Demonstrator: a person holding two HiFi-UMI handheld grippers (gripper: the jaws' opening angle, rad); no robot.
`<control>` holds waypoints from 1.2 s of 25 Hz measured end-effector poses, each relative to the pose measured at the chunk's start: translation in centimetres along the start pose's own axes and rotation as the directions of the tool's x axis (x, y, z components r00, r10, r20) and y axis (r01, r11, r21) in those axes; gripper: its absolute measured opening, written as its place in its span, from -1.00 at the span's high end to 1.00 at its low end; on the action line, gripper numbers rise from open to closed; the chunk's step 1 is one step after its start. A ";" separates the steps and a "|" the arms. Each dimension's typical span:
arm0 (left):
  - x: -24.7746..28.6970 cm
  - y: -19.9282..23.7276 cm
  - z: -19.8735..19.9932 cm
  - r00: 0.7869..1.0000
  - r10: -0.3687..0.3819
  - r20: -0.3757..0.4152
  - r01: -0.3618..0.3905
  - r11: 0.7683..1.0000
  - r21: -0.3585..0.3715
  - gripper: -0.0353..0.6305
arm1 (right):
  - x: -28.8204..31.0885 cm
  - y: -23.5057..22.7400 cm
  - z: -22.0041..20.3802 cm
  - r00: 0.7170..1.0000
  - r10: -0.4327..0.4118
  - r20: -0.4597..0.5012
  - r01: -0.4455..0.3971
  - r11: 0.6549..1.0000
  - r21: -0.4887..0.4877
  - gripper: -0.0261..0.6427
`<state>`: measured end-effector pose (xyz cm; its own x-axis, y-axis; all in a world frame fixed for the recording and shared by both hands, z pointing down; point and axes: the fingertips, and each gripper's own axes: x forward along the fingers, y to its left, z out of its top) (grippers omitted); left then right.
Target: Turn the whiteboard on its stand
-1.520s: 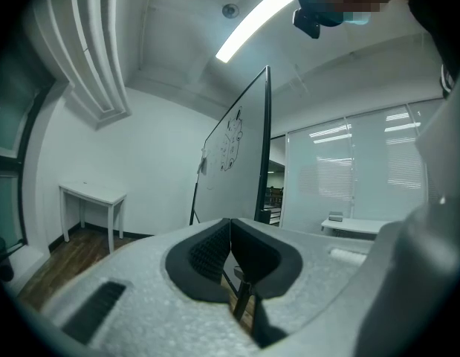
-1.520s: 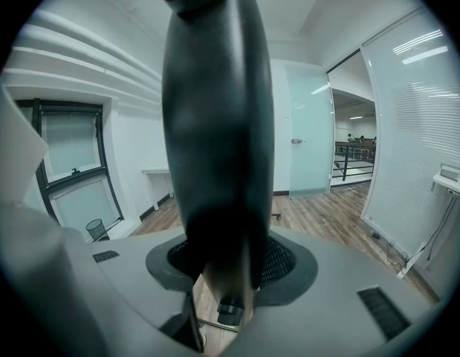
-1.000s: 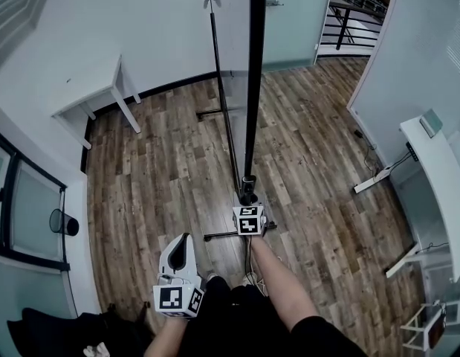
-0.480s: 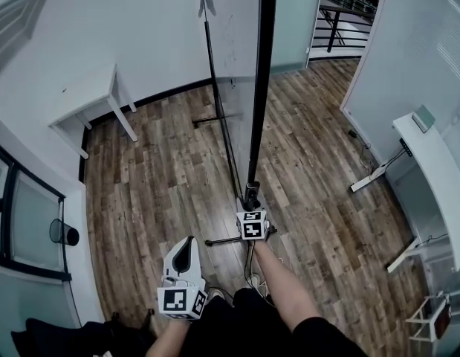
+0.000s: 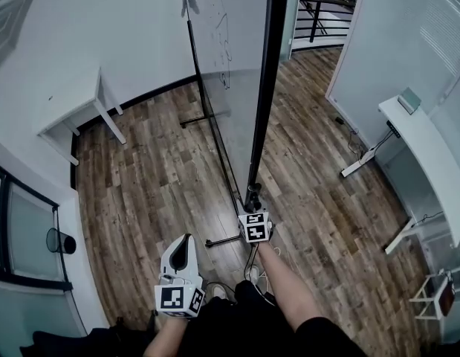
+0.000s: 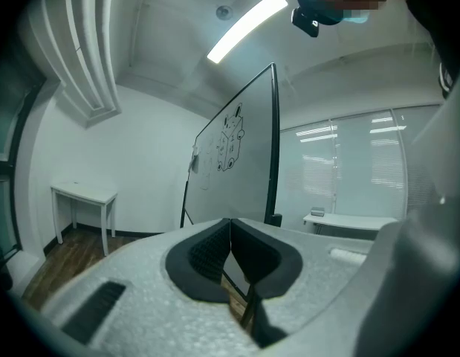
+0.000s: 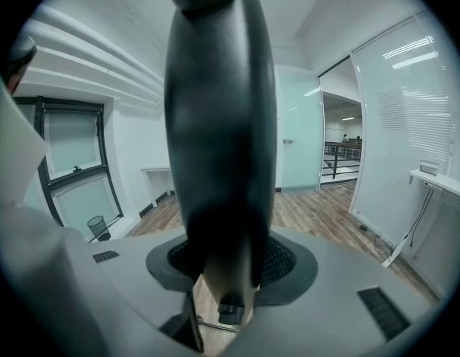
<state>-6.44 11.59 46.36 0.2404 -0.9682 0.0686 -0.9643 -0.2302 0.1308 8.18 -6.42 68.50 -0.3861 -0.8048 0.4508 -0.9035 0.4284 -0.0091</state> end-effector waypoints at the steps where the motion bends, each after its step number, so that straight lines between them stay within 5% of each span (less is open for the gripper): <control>1: 0.0 -0.3 0.0 1.000 -0.012 0.000 0.012 1.000 0.000 0.84 | -0.6 -0.1 -0.4 1.000 0.000 -0.001 0.000 1.000 0.002 0.42; 17: -1.1 -6.4 -2.0 0.993 -0.118 -0.003 0.118 0.993 -0.001 0.84 | -11.6 -1.7 -6.7 0.999 0.026 0.029 -0.026 1.000 0.003 0.41; 30: 0.0 -8.4 -1.3 0.985 -0.172 -0.016 0.172 0.985 0.001 0.84 | -15.4 -1.2 -7.7 0.998 0.041 0.048 -0.041 0.999 0.007 0.41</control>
<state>1.80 13.69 46.53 0.4049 -0.9123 0.0612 -0.9085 -0.3938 0.1399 16.64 8.64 68.41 -0.4311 -0.8053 0.4069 -0.8881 0.4584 -0.0338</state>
